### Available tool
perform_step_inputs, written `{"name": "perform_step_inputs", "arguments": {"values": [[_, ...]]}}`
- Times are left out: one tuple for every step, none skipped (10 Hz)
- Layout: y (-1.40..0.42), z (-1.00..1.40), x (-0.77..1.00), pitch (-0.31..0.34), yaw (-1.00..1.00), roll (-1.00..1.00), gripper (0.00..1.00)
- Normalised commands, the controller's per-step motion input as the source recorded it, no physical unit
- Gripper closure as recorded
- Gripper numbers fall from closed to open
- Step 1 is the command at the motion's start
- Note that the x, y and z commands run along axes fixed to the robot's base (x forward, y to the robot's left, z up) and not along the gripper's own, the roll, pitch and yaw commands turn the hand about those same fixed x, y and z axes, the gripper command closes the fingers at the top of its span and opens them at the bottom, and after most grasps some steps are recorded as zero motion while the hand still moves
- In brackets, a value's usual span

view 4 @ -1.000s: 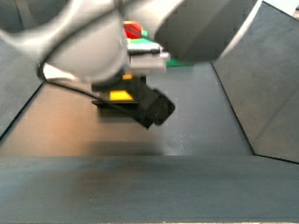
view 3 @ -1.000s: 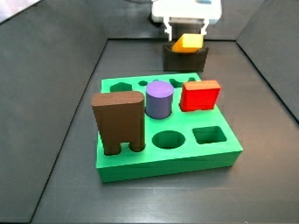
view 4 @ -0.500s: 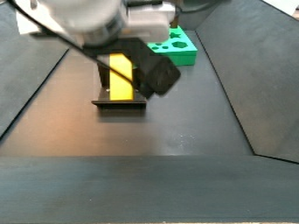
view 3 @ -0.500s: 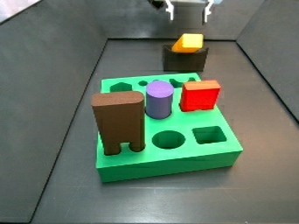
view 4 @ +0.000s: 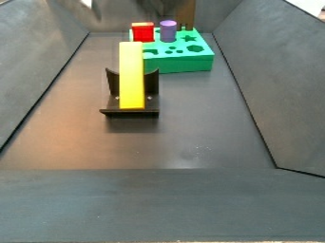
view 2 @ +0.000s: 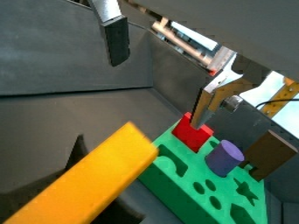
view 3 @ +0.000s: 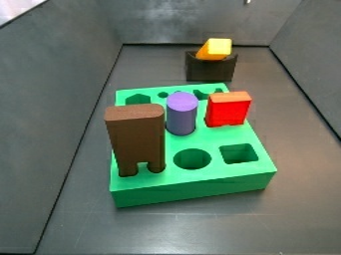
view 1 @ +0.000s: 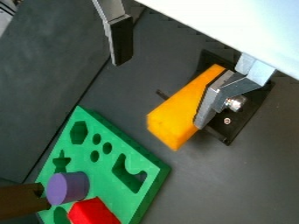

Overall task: Pick up the rectangle object. Move up. Place the rectangle object on the fixture. Regrasp the rectangle object. Move to above the board. Insert the rectangle object.
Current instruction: Regrasp the rectangle object.

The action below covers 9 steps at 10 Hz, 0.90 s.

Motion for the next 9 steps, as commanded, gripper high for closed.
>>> {"name": "perform_step_inputs", "arguments": {"values": [[-1.00,0.64,-0.07,0.020,0.01,1.00,0.00],[-0.76,0.32,-0.06,0.016,0.01,1.00,0.00],[-0.56,0.16,-0.04,0.012,0.01,1.00,0.00],[-0.28,0.09,-0.03,0.008,0.01,1.00,0.00],[-0.14,0.07,-0.03,0.006,0.01,1.00,0.00],[-0.04,0.04,-0.03,0.000,0.01,1.00,0.00],[-0.04,0.02,-0.02,-0.004,0.01,1.00,0.00],[-0.03,0.01,-0.01,-0.008,0.01,1.00,0.00],[-0.03,0.01,0.00,-0.010,0.01,1.00,0.00]]}}
